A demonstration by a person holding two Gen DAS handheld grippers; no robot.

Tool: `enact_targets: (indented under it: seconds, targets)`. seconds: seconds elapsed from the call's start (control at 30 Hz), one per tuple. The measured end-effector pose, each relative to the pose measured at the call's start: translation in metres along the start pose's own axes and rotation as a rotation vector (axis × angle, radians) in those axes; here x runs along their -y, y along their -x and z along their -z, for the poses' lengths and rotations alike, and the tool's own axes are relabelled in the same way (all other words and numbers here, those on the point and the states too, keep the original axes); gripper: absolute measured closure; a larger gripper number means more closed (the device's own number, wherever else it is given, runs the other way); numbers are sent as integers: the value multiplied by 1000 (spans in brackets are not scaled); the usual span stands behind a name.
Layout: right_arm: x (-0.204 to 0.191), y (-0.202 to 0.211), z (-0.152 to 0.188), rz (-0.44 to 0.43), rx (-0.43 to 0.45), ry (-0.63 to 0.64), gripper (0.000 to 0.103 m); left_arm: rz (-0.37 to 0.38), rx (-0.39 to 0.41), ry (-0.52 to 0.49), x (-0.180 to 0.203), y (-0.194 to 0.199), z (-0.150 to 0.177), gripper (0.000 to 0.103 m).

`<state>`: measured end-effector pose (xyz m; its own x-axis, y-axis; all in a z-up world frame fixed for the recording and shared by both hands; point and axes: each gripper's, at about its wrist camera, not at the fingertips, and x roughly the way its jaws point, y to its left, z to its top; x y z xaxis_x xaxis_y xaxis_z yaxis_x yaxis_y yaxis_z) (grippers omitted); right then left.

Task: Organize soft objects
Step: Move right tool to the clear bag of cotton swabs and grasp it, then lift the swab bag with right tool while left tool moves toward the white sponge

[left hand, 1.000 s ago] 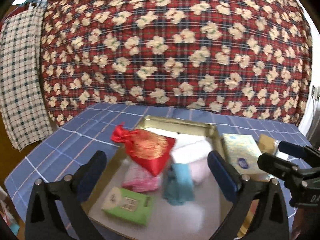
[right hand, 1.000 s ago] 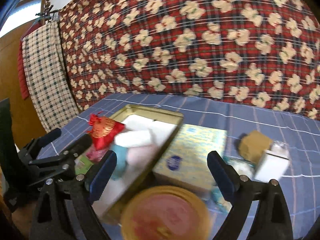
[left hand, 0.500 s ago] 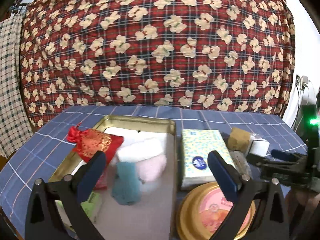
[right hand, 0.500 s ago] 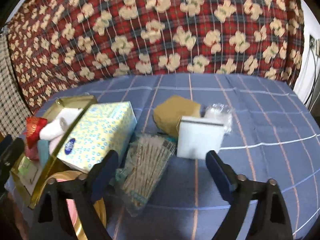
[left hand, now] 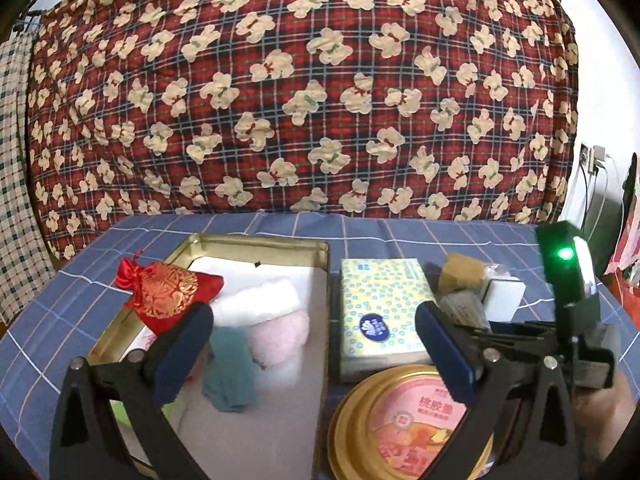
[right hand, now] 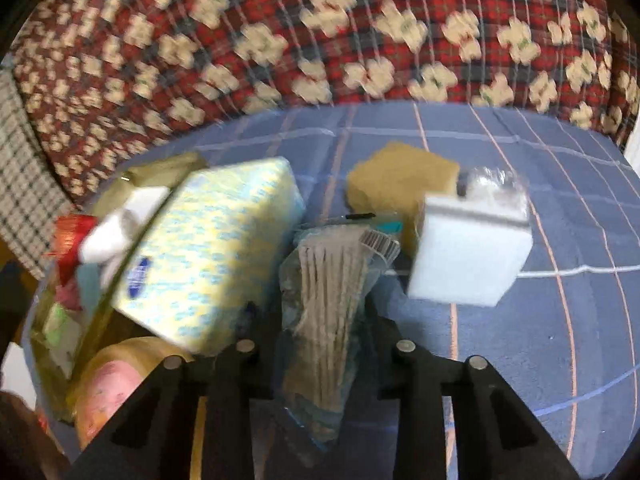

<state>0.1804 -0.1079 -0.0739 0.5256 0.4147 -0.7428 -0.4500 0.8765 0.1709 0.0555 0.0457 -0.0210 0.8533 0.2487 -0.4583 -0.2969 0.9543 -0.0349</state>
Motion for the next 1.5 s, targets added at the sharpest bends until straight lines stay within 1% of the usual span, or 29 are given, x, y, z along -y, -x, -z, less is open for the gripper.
enact_targets:
  seconds: [0.03,0.1,0.2,0.27,0.33,0.43,0.57,0.67,0.87,1.07,1.2,1.3,1.4,1.5]
  targets:
    - [-1,8,1,16,30,10,70,7,5,-5,4,1,-2,1]
    - [2,30,1,21,113,20,70,15,11,-14,13,2,-4,1]
    - [13,64,1,75,226,21,70,30,21,-44,34,2,-10,1]
    - [23,80,-1,124,281,20,70,47,25,-60,51,2,-13,1]
    - [37,88,-5,172,311,8,70,69,23,-74,67,0,-14,1]
    - [64,92,-6,242,320,-19,70,101,6,-106,97,-7,-14,1]
    - [98,87,-8,277,322,-75,70,161,-63,-122,131,-25,-9,1]
    - [123,85,-8,303,324,-108,70,168,-91,-131,151,-36,-6,1]
    - [151,76,-9,354,326,-143,70,145,-134,-185,189,-63,-2,1]
    - [161,68,-4,343,314,-161,70,127,-171,-202,206,-88,1,1]
    - [160,67,-6,331,318,-158,70,120,-183,-194,207,-99,3,1]
    - [160,66,-6,325,314,-158,70,120,-219,-172,206,-111,3,1]
    - [161,65,-6,317,309,-164,70,125,-219,-152,206,-114,2,1]
    - [154,65,-7,335,314,-135,70,128,-240,-152,208,-119,2,2]
